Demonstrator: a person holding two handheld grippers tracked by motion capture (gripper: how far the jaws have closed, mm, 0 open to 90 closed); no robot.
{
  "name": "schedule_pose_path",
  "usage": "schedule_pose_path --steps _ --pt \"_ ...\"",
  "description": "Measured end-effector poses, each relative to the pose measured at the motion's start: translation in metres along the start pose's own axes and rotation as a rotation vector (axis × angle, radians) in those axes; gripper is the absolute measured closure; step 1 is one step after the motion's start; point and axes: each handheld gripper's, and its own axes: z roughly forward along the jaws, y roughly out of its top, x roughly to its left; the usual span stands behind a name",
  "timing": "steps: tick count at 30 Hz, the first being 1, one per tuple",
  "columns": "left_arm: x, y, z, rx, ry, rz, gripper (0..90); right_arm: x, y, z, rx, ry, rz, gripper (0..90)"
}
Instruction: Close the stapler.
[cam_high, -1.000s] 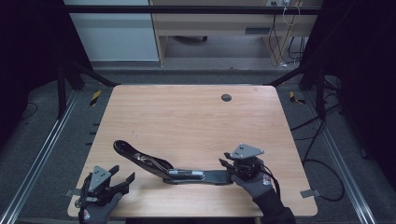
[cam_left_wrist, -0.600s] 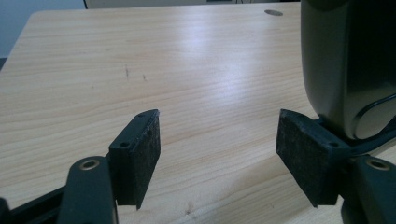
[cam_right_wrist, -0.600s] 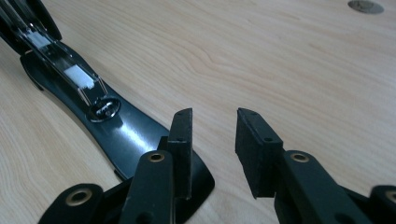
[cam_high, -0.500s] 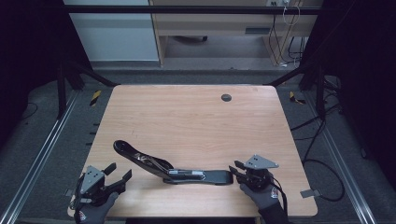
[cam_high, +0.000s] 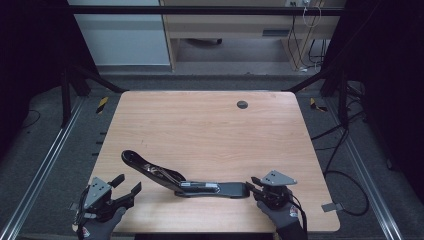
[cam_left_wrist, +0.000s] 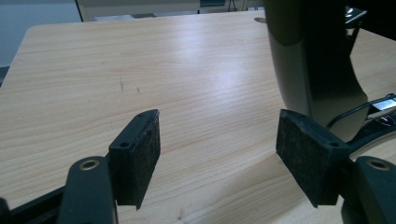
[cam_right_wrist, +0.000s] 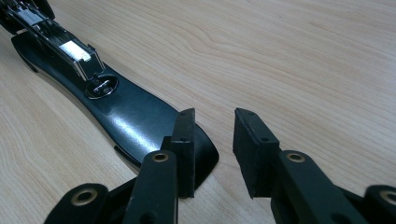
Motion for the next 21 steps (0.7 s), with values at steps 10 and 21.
schedule_pose_path --steps 10,21 --pt "-0.006 0.007 -0.006 -0.017 -0.026 0.02 29.4 0.001 -0.001 0.001 0.005 0.016 -0.001 70.5" --pt "-0.012 0.012 -0.014 -0.066 -0.024 0.014 29.1 0.004 -0.002 0.003 0.015 0.024 -0.009 71.7"
